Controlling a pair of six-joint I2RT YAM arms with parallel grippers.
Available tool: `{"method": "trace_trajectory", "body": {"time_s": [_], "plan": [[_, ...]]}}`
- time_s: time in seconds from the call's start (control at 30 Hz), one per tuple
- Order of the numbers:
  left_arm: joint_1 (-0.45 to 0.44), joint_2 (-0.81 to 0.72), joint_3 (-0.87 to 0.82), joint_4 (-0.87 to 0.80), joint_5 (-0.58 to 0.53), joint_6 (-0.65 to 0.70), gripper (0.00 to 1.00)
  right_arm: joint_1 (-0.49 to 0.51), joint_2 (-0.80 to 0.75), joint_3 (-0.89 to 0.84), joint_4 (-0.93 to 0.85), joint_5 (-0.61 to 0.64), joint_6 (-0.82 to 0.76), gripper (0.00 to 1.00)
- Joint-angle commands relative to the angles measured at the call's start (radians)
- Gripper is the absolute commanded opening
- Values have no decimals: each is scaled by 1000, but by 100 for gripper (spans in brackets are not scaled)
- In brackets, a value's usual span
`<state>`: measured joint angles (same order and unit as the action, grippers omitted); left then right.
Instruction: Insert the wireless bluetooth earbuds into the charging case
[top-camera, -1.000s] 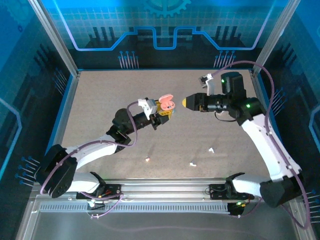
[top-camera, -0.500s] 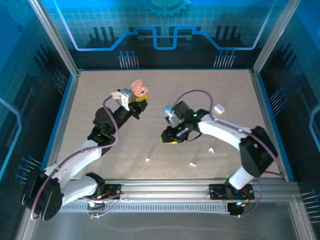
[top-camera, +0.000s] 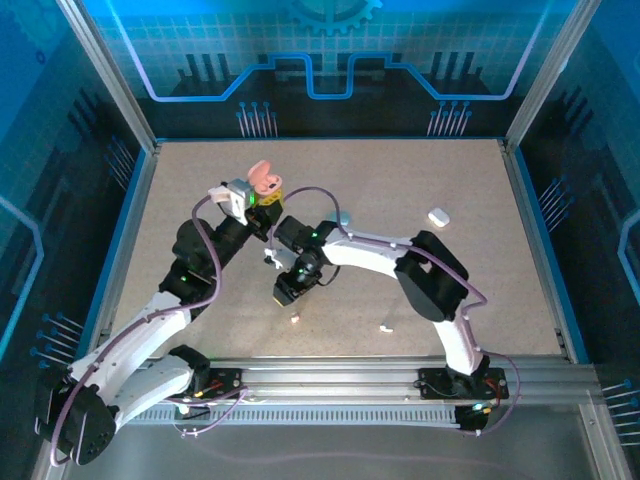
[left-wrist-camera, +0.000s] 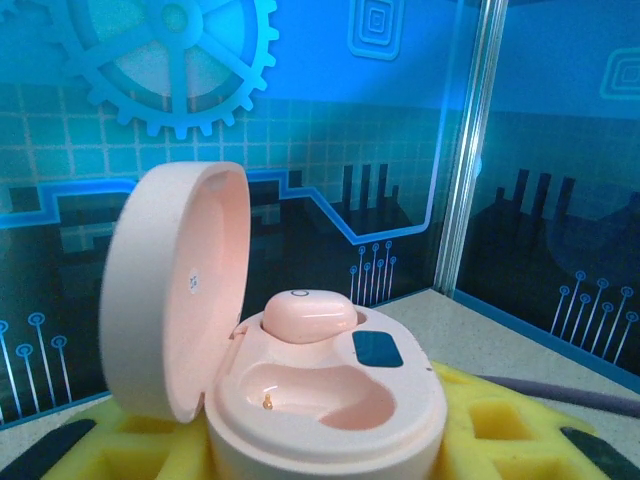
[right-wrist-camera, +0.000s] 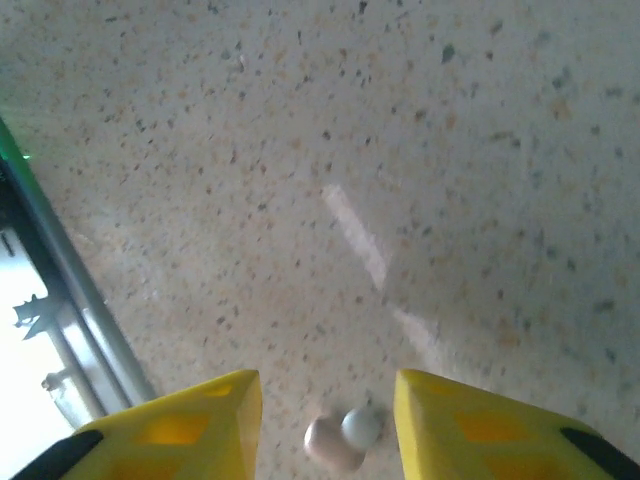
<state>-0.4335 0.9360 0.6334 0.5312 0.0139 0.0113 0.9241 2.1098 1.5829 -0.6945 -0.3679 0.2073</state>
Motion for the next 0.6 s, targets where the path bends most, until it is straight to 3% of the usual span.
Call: {"method": "trace_trajectory", "body": {"time_s": [0.0,0.2,0.57], "plan": [[9,-16,49,-9,-11,26,34,29,73,79,-127,-26,-96,39],[8,-3,53,-6,-1,19,34,48,115,99,-155,-38,-110,39],[7,22,60,0,16,-1,34,50,42,18,-198,-11,-134,38]]}}
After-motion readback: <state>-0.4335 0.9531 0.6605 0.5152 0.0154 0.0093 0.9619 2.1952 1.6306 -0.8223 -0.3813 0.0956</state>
